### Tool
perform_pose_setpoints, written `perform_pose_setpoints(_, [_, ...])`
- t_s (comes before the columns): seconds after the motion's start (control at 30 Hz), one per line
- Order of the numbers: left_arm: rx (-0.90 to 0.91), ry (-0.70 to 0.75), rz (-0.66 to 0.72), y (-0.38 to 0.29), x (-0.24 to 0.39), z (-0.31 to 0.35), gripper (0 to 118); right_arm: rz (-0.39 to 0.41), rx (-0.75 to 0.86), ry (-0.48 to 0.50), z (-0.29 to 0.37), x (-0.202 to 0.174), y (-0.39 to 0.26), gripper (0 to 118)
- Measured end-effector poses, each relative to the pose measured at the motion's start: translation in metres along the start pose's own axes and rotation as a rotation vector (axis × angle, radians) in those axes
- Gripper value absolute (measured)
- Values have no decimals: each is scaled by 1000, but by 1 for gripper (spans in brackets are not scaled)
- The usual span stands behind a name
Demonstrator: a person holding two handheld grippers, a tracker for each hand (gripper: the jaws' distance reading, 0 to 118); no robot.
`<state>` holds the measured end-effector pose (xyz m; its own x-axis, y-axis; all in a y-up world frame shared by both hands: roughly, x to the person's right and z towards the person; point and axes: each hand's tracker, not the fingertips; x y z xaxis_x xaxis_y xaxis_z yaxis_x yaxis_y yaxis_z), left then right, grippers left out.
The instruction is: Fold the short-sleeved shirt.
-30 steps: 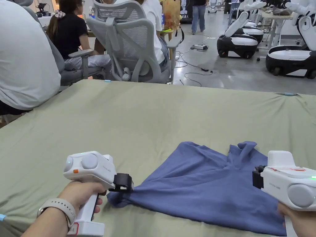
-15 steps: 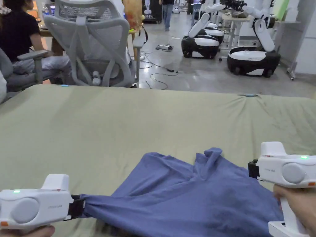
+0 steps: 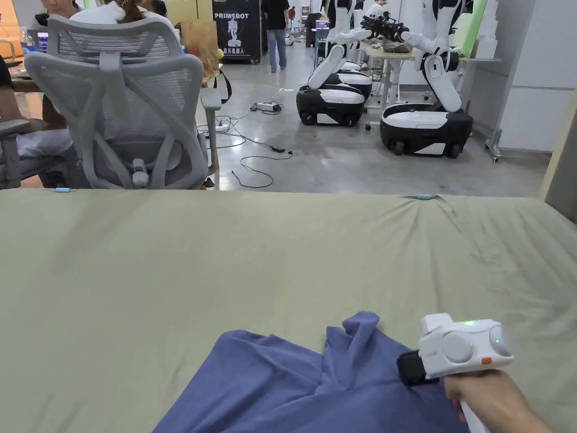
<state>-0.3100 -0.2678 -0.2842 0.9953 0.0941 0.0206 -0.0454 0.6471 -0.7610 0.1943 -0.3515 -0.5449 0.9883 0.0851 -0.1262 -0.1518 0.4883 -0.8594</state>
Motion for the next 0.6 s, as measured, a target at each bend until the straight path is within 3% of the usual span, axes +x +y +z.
perform_pose_setpoints(0.03, [-4,1,-1,0,-2,-3,4,-19,-17,50,-1,-2,-4,46])
perform_pose_setpoints(0.07, [-8,3,-1,0,-2,-4,4,-41,55,13,8,-5,-7,42])
perform_pose_setpoints(0.13, [-16,4,-5,0,-1,-6,4,-52,45,25,20,-1,-3,3])
perform_pose_setpoints(0.17, [-17,5,-8,0,0,-6,4,-62,48,72,29,-2,-3,3])
perform_pose_setpoints(0.27, [12,23,-17,2,3,-3,4,3,110,17,64,-5,-3,3])
perform_pose_setpoints(0.37, [76,21,-45,11,10,5,4,1,209,37,110,-5,-9,3])
perform_pose_setpoints(0.6, [246,111,-161,59,34,18,4,133,497,-104,225,-17,-23,3])
